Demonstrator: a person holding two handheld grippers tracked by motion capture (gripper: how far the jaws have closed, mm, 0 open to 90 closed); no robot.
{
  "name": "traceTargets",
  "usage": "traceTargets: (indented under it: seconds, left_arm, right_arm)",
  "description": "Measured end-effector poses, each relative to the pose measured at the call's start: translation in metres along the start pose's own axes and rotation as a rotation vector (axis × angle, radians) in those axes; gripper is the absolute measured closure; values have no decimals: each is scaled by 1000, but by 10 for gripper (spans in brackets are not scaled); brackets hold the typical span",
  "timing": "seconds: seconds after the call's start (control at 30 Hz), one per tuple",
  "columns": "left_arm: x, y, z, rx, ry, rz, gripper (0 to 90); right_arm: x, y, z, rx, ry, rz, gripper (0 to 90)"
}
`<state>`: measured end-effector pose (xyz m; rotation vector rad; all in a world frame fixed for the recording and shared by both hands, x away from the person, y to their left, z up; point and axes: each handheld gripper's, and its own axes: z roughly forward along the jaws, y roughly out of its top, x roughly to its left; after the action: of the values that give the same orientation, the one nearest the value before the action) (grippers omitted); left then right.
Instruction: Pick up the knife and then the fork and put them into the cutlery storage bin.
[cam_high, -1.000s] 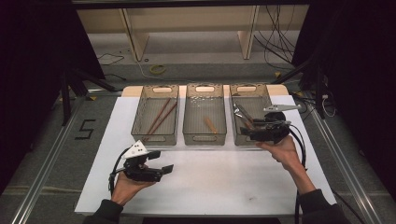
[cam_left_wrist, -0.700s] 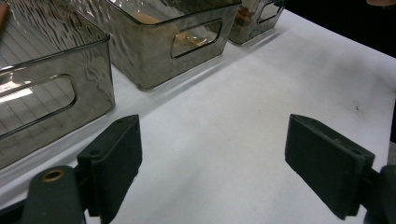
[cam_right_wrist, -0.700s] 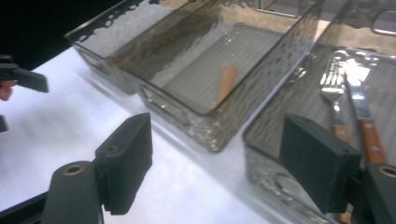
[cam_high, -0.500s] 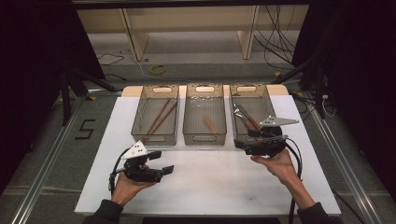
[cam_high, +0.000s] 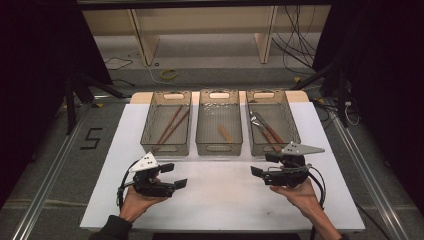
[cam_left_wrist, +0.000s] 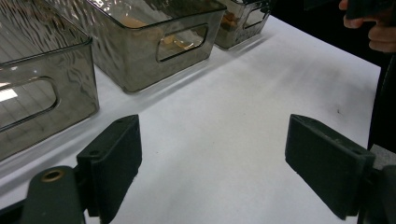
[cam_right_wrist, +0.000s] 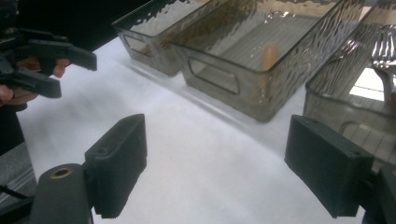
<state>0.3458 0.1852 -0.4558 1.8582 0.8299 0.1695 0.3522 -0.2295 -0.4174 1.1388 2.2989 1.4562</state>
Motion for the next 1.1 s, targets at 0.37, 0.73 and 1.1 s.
traceTargets:
  seconds: [0.37,0.73,1.1]
  left_arm:
    - [-2,-2,-1,8,-5,1,175]
    - [-4,-4,-1,7,-15,-2,172]
    - [-4,-4,-1,0,-10,-8,172]
  right_arm:
    - [6,-20,-11,-28,6,-2,207]
    - [5,-35,-19,-43,4,3,200]
    - [5,-36,-19,-44,0,7,201]
